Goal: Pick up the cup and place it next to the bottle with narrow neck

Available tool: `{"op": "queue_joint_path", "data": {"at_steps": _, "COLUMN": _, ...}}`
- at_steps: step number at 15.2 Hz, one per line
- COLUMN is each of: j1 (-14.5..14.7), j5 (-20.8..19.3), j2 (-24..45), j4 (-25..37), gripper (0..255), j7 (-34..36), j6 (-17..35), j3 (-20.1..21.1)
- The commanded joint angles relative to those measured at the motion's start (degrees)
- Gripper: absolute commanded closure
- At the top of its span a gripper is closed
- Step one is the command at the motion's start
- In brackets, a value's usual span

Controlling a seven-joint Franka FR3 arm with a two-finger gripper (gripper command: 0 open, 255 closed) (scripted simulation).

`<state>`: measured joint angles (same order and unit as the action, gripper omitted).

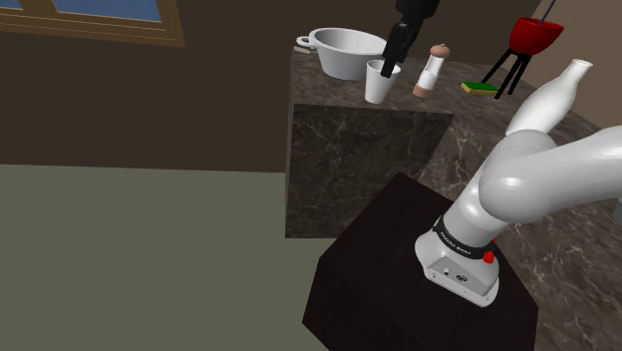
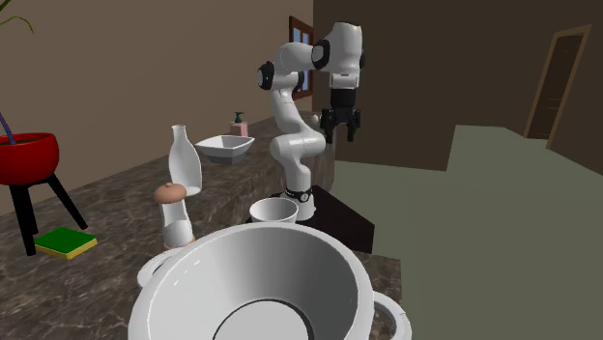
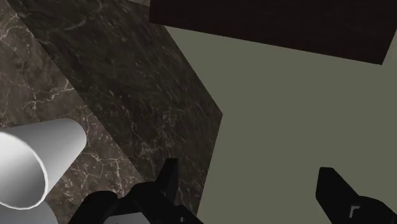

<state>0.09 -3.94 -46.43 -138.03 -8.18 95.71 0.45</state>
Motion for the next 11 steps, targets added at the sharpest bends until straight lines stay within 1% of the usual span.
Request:
{"op": "queue_joint_path", "data": {"at_steps": 1, "j1": 0.0, "j5": 0.0, "j2": 0.0, "j4": 0.0, "gripper": 0, "j7": 0.0, "j6": 0.0, "j3": 0.0}}
{"op": "queue_joint_path", "data": {"at_steps": 6, "j1": -2.3, "j5": -4.3, "j2": 3.3, "j4": -2.7, "gripper": 0, "j7": -4.2, "j6": 8.5, "j3": -4.4}}
{"op": "queue_joint_path", "data": {"at_steps": 11, "j1": -4.5, "j5": -8.0, "j2": 8.5, "j4": -3.4, "gripper": 0, "j7": -8.1, "j6": 17.3, "j3": -8.9}}
